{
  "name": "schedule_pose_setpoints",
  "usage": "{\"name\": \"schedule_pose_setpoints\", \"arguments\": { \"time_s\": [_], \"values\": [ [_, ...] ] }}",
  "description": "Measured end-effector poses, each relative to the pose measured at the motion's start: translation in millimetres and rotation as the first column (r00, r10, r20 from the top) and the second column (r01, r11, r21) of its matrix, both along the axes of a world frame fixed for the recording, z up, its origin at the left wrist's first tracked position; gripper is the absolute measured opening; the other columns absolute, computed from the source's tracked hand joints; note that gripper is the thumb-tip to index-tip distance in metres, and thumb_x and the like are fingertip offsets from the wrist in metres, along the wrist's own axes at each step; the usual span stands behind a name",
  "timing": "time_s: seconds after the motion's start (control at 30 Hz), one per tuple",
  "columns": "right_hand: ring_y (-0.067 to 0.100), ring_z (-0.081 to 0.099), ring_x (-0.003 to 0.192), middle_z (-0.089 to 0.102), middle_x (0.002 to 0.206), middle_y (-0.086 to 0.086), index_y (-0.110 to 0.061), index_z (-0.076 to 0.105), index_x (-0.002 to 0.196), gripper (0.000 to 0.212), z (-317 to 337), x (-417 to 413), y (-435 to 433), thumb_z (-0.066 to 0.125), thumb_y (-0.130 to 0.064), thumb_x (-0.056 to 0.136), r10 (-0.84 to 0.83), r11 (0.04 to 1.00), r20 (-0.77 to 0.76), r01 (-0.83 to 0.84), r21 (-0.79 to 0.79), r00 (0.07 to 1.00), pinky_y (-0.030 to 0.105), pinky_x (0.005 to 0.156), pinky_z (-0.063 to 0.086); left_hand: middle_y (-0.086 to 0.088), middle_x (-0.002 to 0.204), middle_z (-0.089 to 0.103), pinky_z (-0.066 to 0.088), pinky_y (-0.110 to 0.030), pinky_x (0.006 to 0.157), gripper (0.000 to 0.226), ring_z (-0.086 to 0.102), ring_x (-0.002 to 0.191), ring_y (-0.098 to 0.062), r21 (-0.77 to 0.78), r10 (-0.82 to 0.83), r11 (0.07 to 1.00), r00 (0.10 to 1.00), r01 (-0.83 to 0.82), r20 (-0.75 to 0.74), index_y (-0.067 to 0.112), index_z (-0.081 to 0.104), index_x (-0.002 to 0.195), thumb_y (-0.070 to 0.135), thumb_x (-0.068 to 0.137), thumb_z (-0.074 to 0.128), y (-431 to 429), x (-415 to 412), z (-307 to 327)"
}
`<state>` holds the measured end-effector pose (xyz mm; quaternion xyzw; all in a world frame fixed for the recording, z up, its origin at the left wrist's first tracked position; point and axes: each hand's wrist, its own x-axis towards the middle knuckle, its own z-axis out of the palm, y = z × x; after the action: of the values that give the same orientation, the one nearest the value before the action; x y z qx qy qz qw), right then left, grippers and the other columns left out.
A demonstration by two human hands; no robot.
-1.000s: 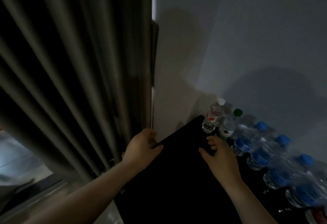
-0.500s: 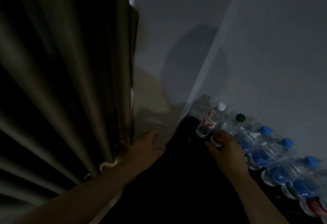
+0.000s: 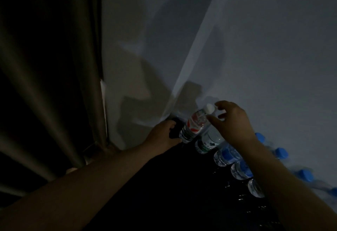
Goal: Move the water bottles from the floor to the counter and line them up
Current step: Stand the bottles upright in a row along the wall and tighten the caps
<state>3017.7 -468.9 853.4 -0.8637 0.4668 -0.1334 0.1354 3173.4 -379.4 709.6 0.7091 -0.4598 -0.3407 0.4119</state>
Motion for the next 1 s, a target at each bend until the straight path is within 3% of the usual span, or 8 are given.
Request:
{"name": "schedule_pose_setpoints", "arguments": {
  "time_s": [0.13, 0.3, 0.47, 0.6, 0.7, 0.8, 0.93, 1.0],
  "values": [
    [0.036, 0.065, 0.096, 0.061, 0.123, 0.019, -0.003, 0.052, 0.132, 0.057, -6, 12, -21, 0.069, -0.035, 0.087, -0.015, 1.0, -0.109, 0.014, -0.005, 0.994, 0.039, 0.088, 0.051, -0.011, 0.137, 0.051, 0.047, -0.041, 0.1, 0.069, 0.054, 0.121, -0.026, 0.011, -0.004, 1.0, 1.0, 0.004, -0.008, 0.005, 0.047, 0.134, 0.022, 0.075, 0.081, -37, -3, -10],
    [0.033, 0.061, 0.104, 0.066, 0.116, 0.019, -0.002, 0.059, 0.123, 0.05, -14, 22, -43, 0.068, -0.037, 0.088, 0.013, 1.0, -0.202, -0.014, -0.003, 0.979, 0.038, 0.088, 0.049, -0.007, 0.119, 0.059, 0.05, -0.042, 0.09, 0.057, 0.058, 0.111, -0.025, -0.009, -0.113, 0.993, 0.978, 0.116, 0.175, 0.015, 0.054, 0.116, 0.03, 0.067, 0.08, -64, -4, -28],
    [0.03, 0.062, 0.095, 0.066, 0.107, 0.018, -0.003, 0.066, 0.11, 0.037, -19, 23, -56, 0.07, -0.03, 0.086, 0.027, 0.998, -0.218, -0.037, -0.044, 0.976, 0.038, 0.082, 0.05, -0.006, 0.13, 0.06, 0.049, -0.039, 0.097, 0.073, 0.058, 0.118, -0.023, -0.07, -0.154, 0.984, 0.981, 0.163, 0.118, 0.017, 0.05, 0.134, 0.024, 0.069, 0.083, -85, -2, -39],
    [0.029, 0.061, 0.098, 0.066, 0.108, 0.015, -0.006, 0.067, 0.113, 0.035, -20, 20, -62, 0.07, -0.029, 0.087, 0.086, 0.993, -0.252, -0.104, -0.059, 0.964, 0.034, 0.082, 0.046, 0.001, 0.113, 0.071, 0.053, -0.02, 0.083, 0.065, 0.067, 0.102, -0.014, -0.094, -0.217, 0.97, 0.974, 0.222, 0.066, 0.022, 0.06, 0.122, 0.026, 0.063, 0.087, -96, -4, -45],
    [0.03, 0.062, 0.1, 0.068, 0.11, 0.016, -0.006, 0.068, 0.115, 0.035, -19, 15, -67, 0.071, -0.026, 0.086, 0.155, 0.983, -0.244, -0.175, -0.062, 0.957, 0.036, 0.085, 0.047, 0.006, 0.11, 0.072, 0.054, -0.026, 0.083, 0.06, 0.067, 0.099, -0.013, -0.081, -0.175, 0.98, 0.98, 0.183, 0.1, 0.028, 0.062, 0.115, 0.04, 0.061, 0.086, -96, -7, -50],
    [0.026, 0.064, 0.102, 0.068, 0.118, 0.011, -0.008, 0.067, 0.119, 0.034, -18, 8, -71, 0.07, -0.017, 0.086, 0.193, 0.976, -0.219, -0.21, -0.059, 0.957, 0.032, 0.087, 0.046, 0.007, 0.106, 0.071, 0.041, 0.001, 0.07, 0.058, 0.063, 0.091, -0.006, -0.126, -0.079, 0.987, 0.985, 0.099, 0.156, 0.027, 0.063, 0.108, 0.042, 0.057, 0.087, -94, -13, -57],
    [0.015, 0.062, 0.081, 0.069, 0.115, 0.008, -0.012, 0.067, 0.121, 0.035, -18, 1, -74, 0.07, -0.009, 0.086, 0.225, 0.974, -0.179, -0.229, -0.002, 0.958, 0.021, 0.071, 0.044, 0.007, 0.105, 0.066, 0.024, 0.013, 0.065, 0.064, 0.044, 0.084, 0.009, -0.151, -0.049, 0.986, 0.989, 0.071, 0.142, 0.018, 0.061, 0.118, 0.027, 0.06, 0.089, -91, -19, -65],
    [0.008, 0.058, 0.072, 0.069, 0.112, 0.005, -0.014, 0.067, 0.121, 0.034, -20, -1, -75, 0.07, -0.011, 0.086, 0.227, 0.973, -0.163, -0.229, 0.008, 0.96, 0.012, 0.063, 0.04, 0.003, 0.109, 0.069, 0.026, 0.012, 0.064, 0.064, 0.048, 0.085, 0.004, -0.138, -0.059, 0.987, 0.989, 0.077, 0.133, 0.017, 0.059, 0.12, 0.025, 0.064, 0.087, -91, -19, -68]
  ]
}}
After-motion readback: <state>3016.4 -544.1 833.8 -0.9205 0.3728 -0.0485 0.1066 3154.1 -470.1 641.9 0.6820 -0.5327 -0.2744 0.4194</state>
